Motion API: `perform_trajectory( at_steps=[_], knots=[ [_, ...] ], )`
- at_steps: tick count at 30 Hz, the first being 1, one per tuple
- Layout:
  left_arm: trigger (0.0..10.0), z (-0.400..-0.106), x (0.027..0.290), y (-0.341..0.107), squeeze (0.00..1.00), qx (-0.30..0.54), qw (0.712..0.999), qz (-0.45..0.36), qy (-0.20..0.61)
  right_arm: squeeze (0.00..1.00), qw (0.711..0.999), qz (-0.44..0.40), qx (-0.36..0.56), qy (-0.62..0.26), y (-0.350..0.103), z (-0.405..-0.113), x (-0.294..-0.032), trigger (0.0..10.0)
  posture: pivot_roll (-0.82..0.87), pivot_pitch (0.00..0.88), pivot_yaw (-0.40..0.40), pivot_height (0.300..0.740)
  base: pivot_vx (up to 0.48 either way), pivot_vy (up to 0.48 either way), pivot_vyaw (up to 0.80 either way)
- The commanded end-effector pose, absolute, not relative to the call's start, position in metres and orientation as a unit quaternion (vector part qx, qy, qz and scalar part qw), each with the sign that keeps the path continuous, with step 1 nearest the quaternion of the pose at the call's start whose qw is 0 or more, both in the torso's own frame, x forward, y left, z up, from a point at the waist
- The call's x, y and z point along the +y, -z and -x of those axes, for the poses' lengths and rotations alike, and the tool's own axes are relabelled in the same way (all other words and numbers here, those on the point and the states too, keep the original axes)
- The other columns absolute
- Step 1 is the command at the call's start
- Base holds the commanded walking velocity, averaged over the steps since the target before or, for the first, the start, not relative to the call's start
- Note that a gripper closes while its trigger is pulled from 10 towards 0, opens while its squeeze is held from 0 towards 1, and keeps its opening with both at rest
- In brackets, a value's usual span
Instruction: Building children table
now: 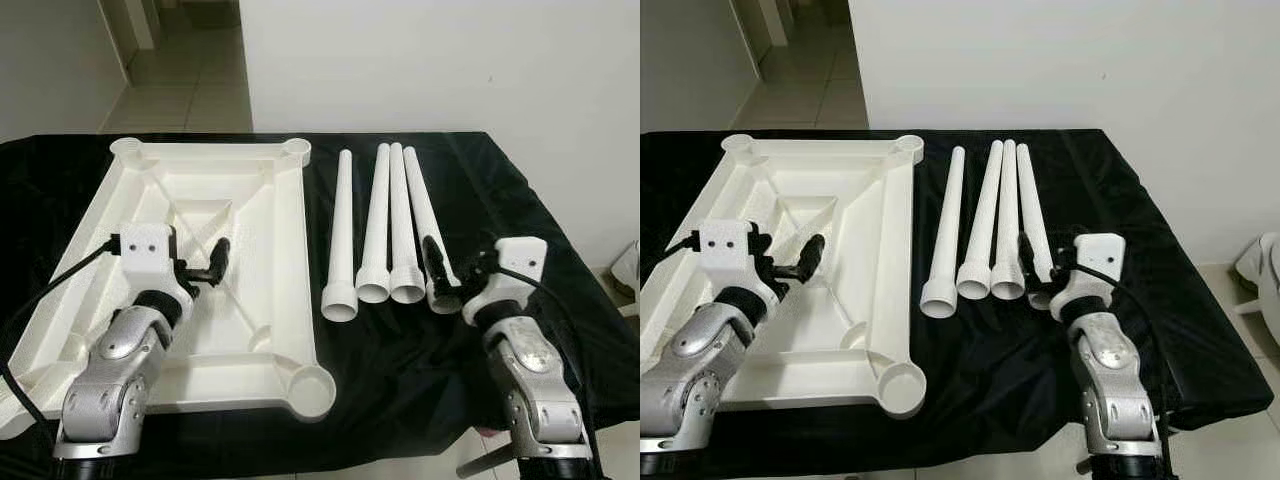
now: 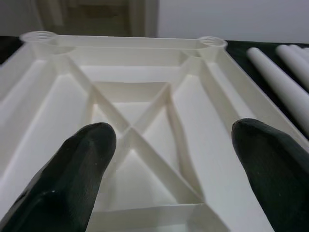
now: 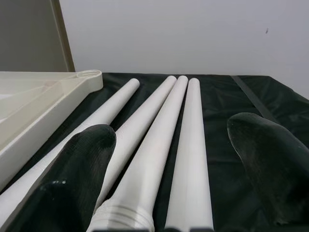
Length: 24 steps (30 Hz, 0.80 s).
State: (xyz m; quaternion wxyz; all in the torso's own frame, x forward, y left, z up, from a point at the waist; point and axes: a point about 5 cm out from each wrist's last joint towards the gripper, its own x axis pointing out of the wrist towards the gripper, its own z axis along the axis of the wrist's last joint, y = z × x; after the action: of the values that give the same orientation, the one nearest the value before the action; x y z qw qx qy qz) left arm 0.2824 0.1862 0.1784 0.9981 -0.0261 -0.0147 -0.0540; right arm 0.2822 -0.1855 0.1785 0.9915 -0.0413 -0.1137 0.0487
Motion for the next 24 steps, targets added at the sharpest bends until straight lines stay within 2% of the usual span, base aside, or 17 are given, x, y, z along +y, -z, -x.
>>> perform_trajectory(
  at_steps=[1, 6, 9, 15, 24],
  knots=[
    [10.0, -0.284, 0.188, -0.180, 0.00, -0.002, 0.997, 0.034, 0.065, 0.00, 0.993, 0.041, -0.108, -0.036, -0.181, -0.285, -0.190, 10.0, -0.02, 0.077, -0.002, 0.740, 0.000, 0.000, 0.00],
    [10.0, -0.287, 0.191, -0.181, 0.00, 0.013, 0.996, 0.052, 0.071, 0.00, 0.994, 0.044, -0.096, -0.029, -0.183, -0.288, -0.190, 10.0, -0.01, 0.099, -0.007, 0.740, 0.000, 0.000, 0.00],
    [10.0, -0.288, 0.194, -0.181, 0.00, 0.020, 0.997, 0.031, 0.066, 0.00, 0.995, 0.036, -0.092, -0.012, -0.185, -0.293, -0.193, 10.0, -0.01, 0.105, -0.008, 0.740, 0.000, 0.000, 0.00],
    [10.0, -0.288, 0.197, -0.182, 0.00, 0.022, 0.998, 0.036, 0.053, 0.00, 0.995, 0.029, -0.100, -0.003, -0.188, -0.297, -0.193, 10.0, 0.00, 0.103, -0.012, 0.740, 0.000, 0.000, 0.00],
    [10.0, -0.294, 0.195, -0.186, 0.00, 0.019, 0.998, 0.011, 0.064, 0.00, 0.992, 0.047, -0.116, 0.007, -0.195, -0.301, -0.193, 10.0, -0.01, 0.108, -0.002, 0.740, 0.000, 0.000, 0.00]
  ],
)
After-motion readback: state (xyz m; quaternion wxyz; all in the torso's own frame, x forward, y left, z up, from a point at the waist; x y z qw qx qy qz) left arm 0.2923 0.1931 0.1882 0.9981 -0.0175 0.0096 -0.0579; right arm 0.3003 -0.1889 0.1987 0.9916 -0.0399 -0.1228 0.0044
